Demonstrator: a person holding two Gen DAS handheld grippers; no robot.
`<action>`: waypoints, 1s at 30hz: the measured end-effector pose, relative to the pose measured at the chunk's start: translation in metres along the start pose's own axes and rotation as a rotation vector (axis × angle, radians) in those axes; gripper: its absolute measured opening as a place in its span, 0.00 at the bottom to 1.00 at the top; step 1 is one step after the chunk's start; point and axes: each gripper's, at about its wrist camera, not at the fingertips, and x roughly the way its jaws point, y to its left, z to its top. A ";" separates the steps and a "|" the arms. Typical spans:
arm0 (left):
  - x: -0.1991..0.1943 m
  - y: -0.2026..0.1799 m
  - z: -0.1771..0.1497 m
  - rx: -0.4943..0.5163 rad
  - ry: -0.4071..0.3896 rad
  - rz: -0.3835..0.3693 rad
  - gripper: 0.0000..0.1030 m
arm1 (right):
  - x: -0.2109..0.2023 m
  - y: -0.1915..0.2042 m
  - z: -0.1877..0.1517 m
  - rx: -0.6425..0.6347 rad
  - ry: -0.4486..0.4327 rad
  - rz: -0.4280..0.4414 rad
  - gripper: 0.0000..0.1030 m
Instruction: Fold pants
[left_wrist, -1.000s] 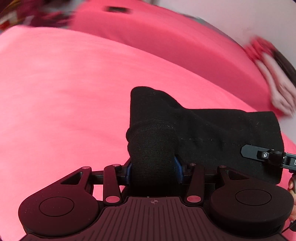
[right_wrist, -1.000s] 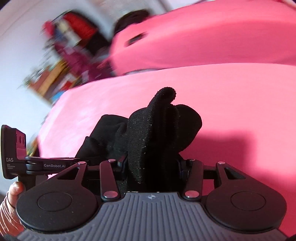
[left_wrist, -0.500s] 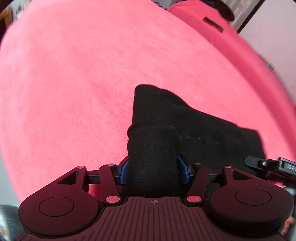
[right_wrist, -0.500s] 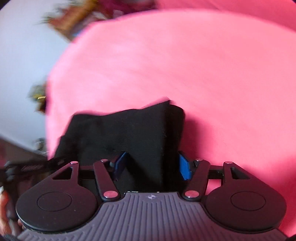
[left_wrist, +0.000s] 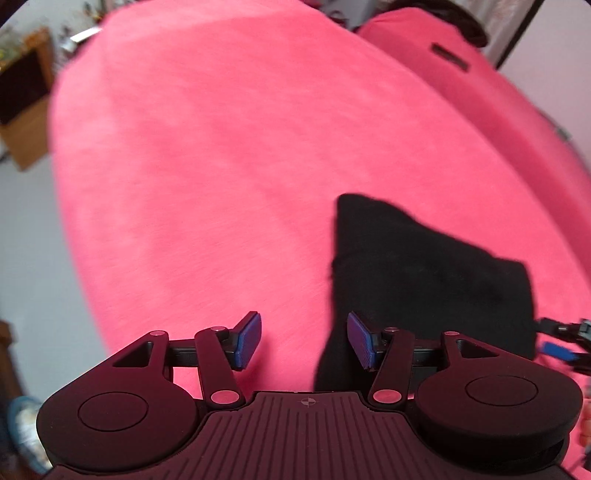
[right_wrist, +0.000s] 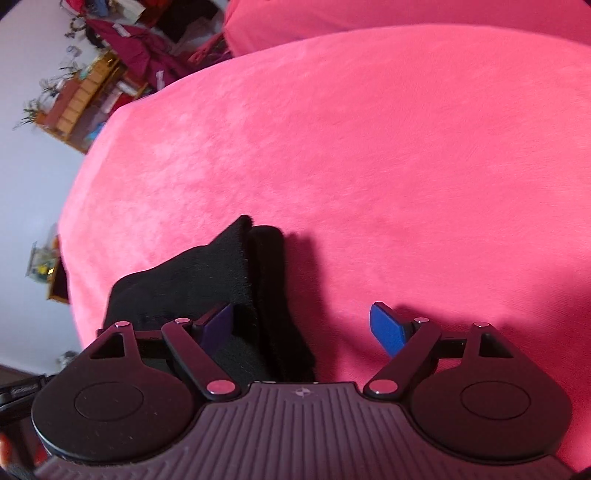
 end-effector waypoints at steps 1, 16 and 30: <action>-0.005 -0.005 -0.005 0.014 -0.004 0.024 1.00 | -0.004 0.001 -0.004 -0.013 -0.010 -0.030 0.82; -0.036 -0.067 -0.066 0.174 -0.022 0.140 1.00 | -0.075 0.079 -0.089 -0.505 -0.046 -0.021 0.85; -0.042 -0.086 -0.069 0.190 -0.025 0.154 1.00 | -0.077 0.091 -0.101 -0.590 -0.034 -0.033 0.86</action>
